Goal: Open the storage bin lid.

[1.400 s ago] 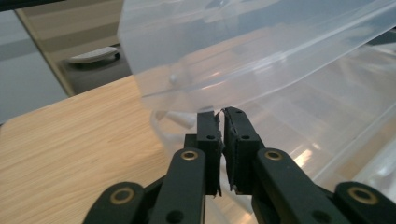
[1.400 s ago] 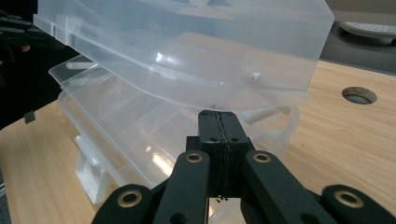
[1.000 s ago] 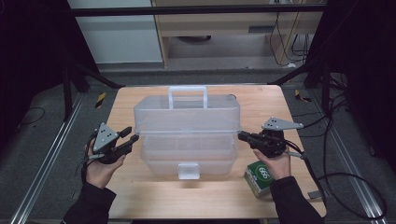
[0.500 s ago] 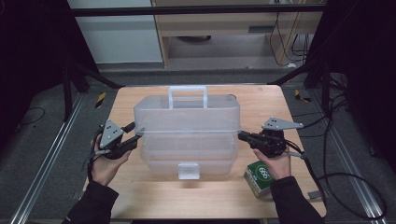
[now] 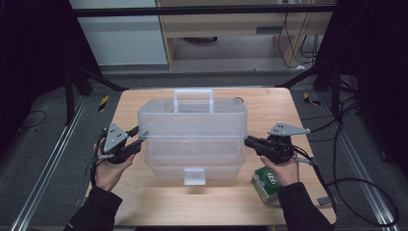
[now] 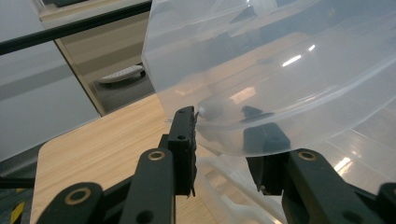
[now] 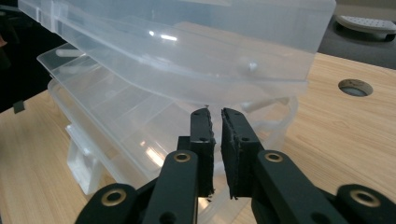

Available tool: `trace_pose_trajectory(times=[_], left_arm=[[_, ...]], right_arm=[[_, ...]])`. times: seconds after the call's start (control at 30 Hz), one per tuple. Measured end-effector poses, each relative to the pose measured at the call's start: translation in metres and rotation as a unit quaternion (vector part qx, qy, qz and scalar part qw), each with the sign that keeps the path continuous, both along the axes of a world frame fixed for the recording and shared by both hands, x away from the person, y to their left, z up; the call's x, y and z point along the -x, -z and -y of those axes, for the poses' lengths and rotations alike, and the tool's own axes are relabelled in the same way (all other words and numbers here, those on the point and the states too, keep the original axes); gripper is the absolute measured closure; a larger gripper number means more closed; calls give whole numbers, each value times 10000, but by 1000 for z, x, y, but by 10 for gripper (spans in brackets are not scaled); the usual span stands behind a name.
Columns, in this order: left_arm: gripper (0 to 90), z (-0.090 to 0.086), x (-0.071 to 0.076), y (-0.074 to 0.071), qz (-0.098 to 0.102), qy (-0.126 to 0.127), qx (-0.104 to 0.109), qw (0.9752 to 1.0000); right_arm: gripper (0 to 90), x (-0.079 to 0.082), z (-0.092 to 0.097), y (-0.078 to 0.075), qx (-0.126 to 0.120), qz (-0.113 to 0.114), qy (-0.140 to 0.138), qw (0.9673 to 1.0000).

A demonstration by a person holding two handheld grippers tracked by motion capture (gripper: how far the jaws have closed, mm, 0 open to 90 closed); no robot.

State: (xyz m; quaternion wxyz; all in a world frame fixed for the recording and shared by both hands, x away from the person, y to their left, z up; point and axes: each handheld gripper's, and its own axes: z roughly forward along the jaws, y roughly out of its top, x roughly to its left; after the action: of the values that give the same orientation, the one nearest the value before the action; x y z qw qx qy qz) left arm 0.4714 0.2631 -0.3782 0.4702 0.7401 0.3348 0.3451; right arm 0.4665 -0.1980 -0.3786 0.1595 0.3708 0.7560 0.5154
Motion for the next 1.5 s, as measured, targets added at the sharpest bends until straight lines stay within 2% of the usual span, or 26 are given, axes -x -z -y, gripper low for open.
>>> trace_pose_trajectory(times=[0.1,0.27,0.43,0.57,0.6,0.83,0.87,1.0,1.03,1.1,1.13,1.17,1.2,1.23,1.3,1.5], left_arm=[[647,0,0,-1,-21,0,-7,10000],[644,0,0,-1,-39,0,-4,10000],[640,0,0,-1,-121,-1,54,9999],[638,0,0,-1,-120,4,67,9999],[638,-1,-1,-2,-59,25,47,10000],[639,-1,-2,-2,-53,14,79,10000],[638,-1,-1,-2,-111,-1,105,9999],[642,-2,-3,-5,-109,-3,131,9999],[642,-2,-5,-6,-45,18,111,9999],[644,-1,-5,-7,-96,-4,134,9999],[644,-1,-6,-8,-29,10,114,9999],[646,-1,-6,-8,-85,-10,141,9999],[646,-1,-7,-9,-20,5,123,9999],[647,-1,-7,-10,-78,-17,143,9999],[648,-1,-9,-12,3,-3,129,9999],[647,0,-14,-19,60,-29,170,9998]], right_arm=[[792,2,3,4,193,-42,101,9998],[749,1,4,12,350,-206,265,9988],[725,-1,-4,22,583,-382,244,9973],[721,-3,-9,29,736,-466,228,9959],[721,-4,-10,30,756,-480,225,9957],[731,-6,-14,36,834,-605,232,9944],[739,-6,-15,36,832,-604,228,9944],[772,-7,-15,36,741,-732,230,9943],[779,-7,-15,36,722,-754,226,9943],[779,-7,-15,36,728,-746,233,9943],[780,-7,-15,36,715,-775,241,9941],[780,-7,-15,36,706,-777,233,9942],[780,-7,-15,36,697,-789,240,9942],[781,-7,-15,36,692,-794,246,9941],[782,-7,-15,36,683,-782,260,9943],[782,-6,-15,36,700,-764,285,9942]])
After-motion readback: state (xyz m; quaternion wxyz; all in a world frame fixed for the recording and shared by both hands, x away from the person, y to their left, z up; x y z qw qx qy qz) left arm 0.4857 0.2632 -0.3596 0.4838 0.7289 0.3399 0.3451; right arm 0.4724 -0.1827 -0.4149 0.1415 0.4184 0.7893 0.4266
